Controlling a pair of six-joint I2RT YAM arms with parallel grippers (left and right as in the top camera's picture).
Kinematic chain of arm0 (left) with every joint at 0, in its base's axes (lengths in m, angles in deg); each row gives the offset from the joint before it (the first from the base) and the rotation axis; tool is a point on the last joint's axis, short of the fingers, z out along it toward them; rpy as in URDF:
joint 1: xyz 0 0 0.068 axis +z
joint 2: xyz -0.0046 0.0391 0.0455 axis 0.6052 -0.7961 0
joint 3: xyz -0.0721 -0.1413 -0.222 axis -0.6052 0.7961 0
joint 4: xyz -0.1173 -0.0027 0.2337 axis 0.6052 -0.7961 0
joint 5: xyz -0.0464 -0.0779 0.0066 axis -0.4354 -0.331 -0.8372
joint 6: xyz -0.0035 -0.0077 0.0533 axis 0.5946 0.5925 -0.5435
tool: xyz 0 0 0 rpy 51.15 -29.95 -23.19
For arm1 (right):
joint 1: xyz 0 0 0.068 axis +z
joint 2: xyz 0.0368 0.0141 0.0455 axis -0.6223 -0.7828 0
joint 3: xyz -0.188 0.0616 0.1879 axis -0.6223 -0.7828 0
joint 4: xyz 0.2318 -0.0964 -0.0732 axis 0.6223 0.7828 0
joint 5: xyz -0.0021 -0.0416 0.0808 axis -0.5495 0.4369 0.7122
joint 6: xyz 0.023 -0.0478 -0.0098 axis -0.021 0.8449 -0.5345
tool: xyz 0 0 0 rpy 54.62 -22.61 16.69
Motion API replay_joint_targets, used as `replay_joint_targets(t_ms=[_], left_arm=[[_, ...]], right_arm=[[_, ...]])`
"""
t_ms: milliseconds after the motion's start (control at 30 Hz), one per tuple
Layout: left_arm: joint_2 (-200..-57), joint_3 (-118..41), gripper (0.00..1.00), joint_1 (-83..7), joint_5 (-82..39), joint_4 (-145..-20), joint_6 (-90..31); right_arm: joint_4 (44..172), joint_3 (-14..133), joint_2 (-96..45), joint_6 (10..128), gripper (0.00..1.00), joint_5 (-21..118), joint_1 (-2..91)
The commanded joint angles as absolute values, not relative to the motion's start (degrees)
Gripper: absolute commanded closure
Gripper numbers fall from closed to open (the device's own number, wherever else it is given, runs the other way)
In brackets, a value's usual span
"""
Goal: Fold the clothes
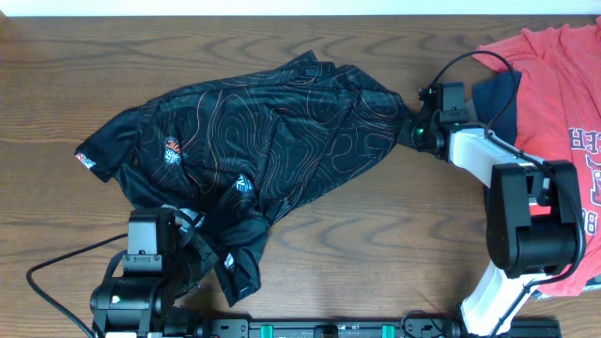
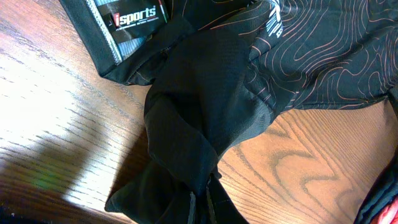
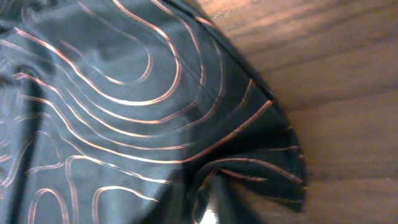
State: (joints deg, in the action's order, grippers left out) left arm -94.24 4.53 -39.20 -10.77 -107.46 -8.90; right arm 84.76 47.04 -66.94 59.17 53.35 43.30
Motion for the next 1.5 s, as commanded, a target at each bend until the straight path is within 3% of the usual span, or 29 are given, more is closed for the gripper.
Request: replay_joint_targets(t_ms=[0, 167, 367, 600, 767, 1067, 1467], left_arm=[[-94.3, 4.6, 0.94, -38.9, -10.2, -106.9, -9.7], [-94.3, 4.6, 0.94, -38.9, -9.6, -102.4, -10.0], [-96.3, 0.4, 0.94, -38.9, -9.6, -98.3, -12.2], [-107.1, -18.8, 0.94, -38.9, -13.1, -100.1, -19.0], [-116.4, -39.6, 0.94, -38.9, -13.9, -108.1, -23.9], [-125.6, -71.0, 0.94, -31.1, -13.5, -118.5, -29.2], [-135.5, -74.1, 0.94, -27.9, -13.5, -119.5, -31.5]], right_arm=[[86.5, 45.2, -70.1, 59.8, 0.99, 51.2, 43.0], [91.9, 45.3, -66.2, 61.9, 0.99, 51.2, 42.6], [104.9, 46.8, -50.4, 64.0, 0.99, 49.8, 40.1], [120.2, 53.9, -30.5, 68.5, 0.99, 47.6, 36.7], [127.3, 62.6, -22.8, 70.9, 0.99, 46.2, 34.4], [133.9, 79.0, -21.0, 75.4, 0.99, 46.2, 30.6], [135.8, 82.4, -32.3, 78.0, 0.99, 48.0, 31.2]])
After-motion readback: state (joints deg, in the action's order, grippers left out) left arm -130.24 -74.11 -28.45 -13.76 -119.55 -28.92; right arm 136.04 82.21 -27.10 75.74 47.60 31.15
